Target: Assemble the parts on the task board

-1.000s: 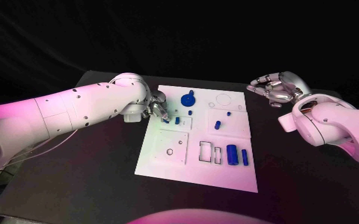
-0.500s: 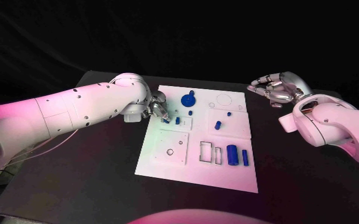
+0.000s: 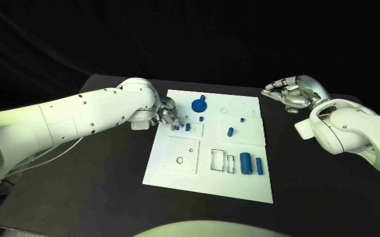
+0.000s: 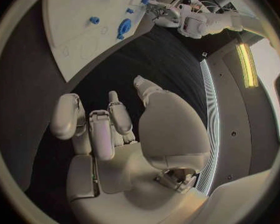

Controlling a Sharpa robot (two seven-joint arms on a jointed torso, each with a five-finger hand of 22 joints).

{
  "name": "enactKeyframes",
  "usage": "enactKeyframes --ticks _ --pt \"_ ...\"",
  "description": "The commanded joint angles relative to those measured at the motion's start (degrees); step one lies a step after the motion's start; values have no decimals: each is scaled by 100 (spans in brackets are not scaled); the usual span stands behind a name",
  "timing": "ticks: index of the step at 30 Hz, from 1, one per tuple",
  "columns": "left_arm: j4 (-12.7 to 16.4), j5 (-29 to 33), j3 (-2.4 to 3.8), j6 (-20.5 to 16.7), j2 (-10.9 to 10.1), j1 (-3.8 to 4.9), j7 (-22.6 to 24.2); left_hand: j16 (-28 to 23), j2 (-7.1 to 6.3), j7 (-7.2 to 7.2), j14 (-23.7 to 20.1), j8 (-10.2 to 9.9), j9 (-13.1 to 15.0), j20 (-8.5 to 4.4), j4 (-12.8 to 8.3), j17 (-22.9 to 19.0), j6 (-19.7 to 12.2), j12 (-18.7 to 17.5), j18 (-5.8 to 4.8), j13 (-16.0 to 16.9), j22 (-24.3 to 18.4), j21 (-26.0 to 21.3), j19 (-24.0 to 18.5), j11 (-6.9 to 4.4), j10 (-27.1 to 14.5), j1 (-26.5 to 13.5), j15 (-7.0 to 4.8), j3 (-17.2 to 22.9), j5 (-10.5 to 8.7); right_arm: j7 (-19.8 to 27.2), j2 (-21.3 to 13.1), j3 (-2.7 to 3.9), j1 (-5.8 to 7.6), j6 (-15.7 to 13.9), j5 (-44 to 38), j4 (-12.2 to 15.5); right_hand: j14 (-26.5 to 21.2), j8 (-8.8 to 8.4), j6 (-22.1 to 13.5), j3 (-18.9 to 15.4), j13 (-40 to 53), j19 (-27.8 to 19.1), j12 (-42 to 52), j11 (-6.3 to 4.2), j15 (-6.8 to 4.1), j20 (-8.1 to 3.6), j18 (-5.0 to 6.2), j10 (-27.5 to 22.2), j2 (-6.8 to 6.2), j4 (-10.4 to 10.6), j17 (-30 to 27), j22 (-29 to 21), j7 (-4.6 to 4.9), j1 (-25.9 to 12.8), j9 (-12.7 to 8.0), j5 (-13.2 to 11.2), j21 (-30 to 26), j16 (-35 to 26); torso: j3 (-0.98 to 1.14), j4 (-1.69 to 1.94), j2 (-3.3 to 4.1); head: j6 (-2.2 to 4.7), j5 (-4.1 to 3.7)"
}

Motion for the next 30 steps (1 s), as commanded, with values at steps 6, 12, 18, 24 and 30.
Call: enactKeyframes --ticks 6,12,18,24,30 --pt "-19 -26 -5 131 24 -11 -55 25 2 21 585 -23 -21 -20 61 1467 4 28 -71 34 26 45 31 7 49 -25 -51 -129 -32 51 9 0 -3 12 -58 -1 294 15 -5 -17 -12 -2 -25 -8 -32 -22 104 -20 38 18 226 -4 -28 7 -10 43 -20 -35 -2 -3 -3 -6 3" --pt "-33 -34 -5 131 23 -11 -54 26 10 21 585 -24 -26 -20 80 1469 6 25 -72 32 34 49 34 6 47 -23 -52 -153 -31 52 7 0 -3 13 -58 -4 294 15 -5 -17 -12 -2 -25 -8 -32 -22 104 -20 38 18 226 -4 -28 7 -10 43 -20 -35 -2 -7 -1 -10 5" --pt "-3 -29 -3 104 -7 -11 -48 27 -10 19 586 -29 -42 -22 121 1471 6 21 -72 33 35 49 34 5 46 -6 -54 -249 -33 55 7 -1 -4 14 -58 -6 294 15 -5 -17 -12 -2 -25 -8 -32 -22 104 -20 38 18 226 -4 -28 7 -10 43 -20 -35 -5 -5 -4 -7 -4" --pt "90 11 57 -20 -87 -14 -27 6 -148 31 571 -36 -71 -23 307 1414 -8 -34 -62 -49 -22 14 16 16 -2 -85 -53 -584 -42 73 6 -1 -10 4 -51 -10 289 17 -7 -32 -19 -8 -31 -8 -32 -23 107 -26 38 34 207 -12 -27 1 -11 57 -33 -45 -9 -10 2 -6 -20" --pt "153 33 114 -118 -148 -14 -12 8 -170 21 572 -29 -95 -31 435 1419 -19 -55 -61 -73 -19 12 20 5 -18 -146 -61 -939 -36 72 6 -1 -15 7 -47 -11 284 18 -11 -44 -31 -20 -41 -7 -32 -23 112 -35 37 47 187 -26 -26 -7 -12 64 -53 -54 3 -3 -10 7 -45"
